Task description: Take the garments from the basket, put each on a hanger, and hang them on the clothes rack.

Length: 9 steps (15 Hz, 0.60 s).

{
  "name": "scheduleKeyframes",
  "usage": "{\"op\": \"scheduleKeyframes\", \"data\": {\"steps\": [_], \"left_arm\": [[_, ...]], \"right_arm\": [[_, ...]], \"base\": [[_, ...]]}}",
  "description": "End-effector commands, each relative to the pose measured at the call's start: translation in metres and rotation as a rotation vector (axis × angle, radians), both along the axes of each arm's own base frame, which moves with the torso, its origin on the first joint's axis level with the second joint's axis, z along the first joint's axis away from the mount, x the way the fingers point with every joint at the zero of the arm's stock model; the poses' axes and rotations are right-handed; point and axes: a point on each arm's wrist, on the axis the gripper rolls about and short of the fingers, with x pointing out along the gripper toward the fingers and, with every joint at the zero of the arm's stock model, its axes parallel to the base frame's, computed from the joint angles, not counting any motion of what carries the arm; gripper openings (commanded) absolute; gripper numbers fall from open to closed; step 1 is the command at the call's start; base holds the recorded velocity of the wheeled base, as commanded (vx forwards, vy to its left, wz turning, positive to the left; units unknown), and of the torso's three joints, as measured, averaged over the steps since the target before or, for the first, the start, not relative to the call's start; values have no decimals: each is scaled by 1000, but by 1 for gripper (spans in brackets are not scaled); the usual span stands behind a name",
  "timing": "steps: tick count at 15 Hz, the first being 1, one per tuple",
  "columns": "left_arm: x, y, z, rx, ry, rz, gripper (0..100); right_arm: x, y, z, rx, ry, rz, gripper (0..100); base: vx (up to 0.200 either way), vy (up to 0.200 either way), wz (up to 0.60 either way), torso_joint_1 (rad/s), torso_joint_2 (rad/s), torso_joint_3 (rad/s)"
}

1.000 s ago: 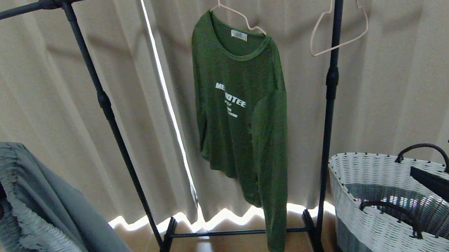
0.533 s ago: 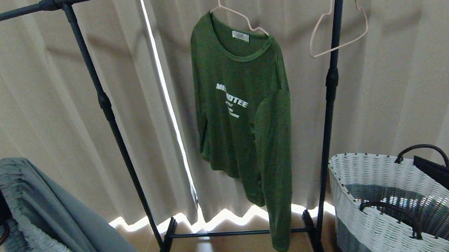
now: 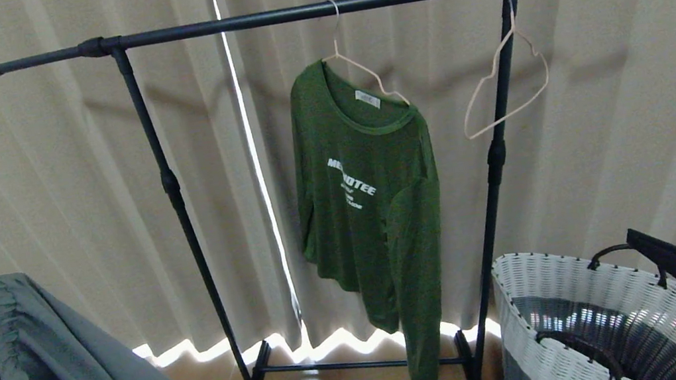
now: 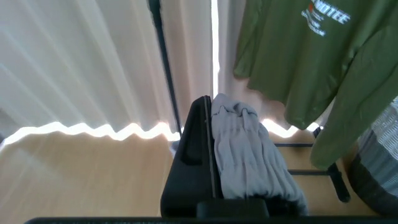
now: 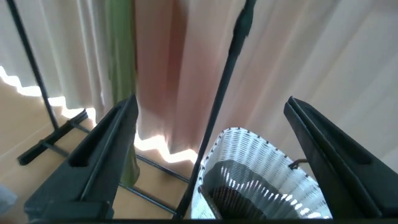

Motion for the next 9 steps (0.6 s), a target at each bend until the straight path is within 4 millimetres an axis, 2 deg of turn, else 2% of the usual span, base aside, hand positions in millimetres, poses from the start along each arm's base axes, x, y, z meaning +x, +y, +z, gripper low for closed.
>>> {"op": "scheduleKeyframes", "data": {"steps": [1, 5, 9], "left_arm": [[-6, 1, 2, 1, -21, -33, 0], [-11, 1, 2, 26, -34, -73, 0], [-12, 2, -1, 32, -34, -72, 0]], "right_arm": [[2, -2, 4, -3, -18, -12, 100], [9, -9, 16, -8, -46, -59, 100], [13, -11, 14, -8, -37, -71, 100]], "base": [[0, 0, 0, 198, -466, -286], [0, 0, 0, 189, -466, -281], [0, 0, 0, 214, -485, -281]]}}
